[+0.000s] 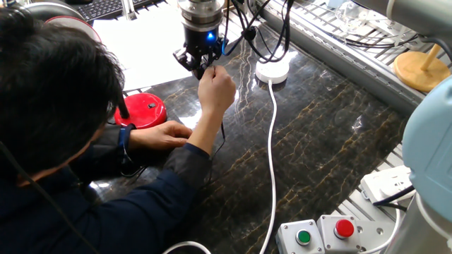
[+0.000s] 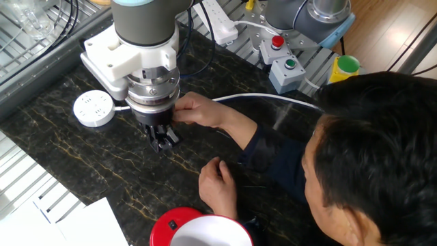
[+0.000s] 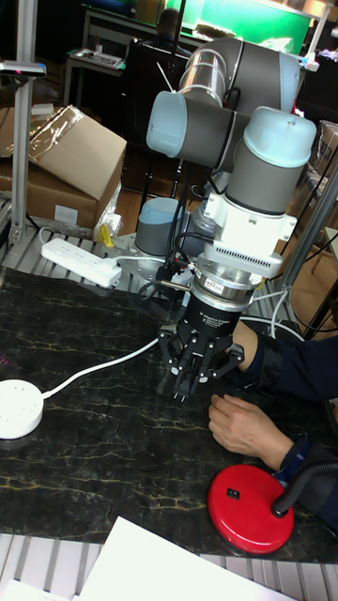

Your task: Plug in the power cord of the desk lamp, turn on the socket, and light up the desk lamp

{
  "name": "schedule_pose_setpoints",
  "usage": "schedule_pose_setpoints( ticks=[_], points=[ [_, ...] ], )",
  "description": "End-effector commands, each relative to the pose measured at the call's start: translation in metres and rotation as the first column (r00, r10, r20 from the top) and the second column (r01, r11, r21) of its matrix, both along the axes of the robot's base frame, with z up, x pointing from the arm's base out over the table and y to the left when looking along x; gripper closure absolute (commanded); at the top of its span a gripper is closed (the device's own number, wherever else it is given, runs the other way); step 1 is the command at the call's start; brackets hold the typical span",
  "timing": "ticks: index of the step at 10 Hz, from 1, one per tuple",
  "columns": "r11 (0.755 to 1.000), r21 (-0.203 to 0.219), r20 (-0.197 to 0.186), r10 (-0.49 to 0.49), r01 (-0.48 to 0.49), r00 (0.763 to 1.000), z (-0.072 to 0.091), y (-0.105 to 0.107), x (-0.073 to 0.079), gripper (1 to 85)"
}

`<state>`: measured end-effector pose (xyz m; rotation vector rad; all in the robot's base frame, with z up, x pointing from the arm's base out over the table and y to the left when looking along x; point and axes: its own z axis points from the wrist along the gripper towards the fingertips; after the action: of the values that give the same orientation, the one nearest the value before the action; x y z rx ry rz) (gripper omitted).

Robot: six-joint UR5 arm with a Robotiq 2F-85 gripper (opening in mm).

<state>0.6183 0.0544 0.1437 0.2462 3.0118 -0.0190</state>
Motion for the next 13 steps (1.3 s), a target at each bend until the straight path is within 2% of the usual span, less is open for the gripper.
schedule_pose_setpoints(
  ticks=[1,3,4,5,6,7,8,10,13],
  points=[
    [1.000,0.010,-0.010,0.011,-0.011,1.000,0.004,0.002,-0.001,84.7],
    [0.994,0.015,-0.043,0.111,-0.111,0.993,0.027,-0.006,-0.004,84.7],
    [0.984,0.031,-0.049,0.178,-0.177,0.983,0.038,-0.013,-0.003,84.7],
    [0.963,0.014,-0.050,0.268,-0.268,0.962,0.046,-0.032,-0.001,84.7],
    [0.930,-0.029,-0.058,0.363,-0.365,0.930,0.051,-0.057,0.002,84.7],
    [0.880,-0.094,-0.070,0.460,-0.465,0.885,0.054,-0.085,0.005,84.7],
    [0.851,-0.108,-0.070,0.509,-0.514,0.858,0.055,-0.095,0.006,84.7],
    [0.809,-0.128,-0.082,0.568,-0.574,0.819,0.060,-0.114,0.008,84.7],
    [0.643,-0.177,-0.167,0.726,-0.745,0.667,0.079,-0.167,0.010,84.7]
  ],
)
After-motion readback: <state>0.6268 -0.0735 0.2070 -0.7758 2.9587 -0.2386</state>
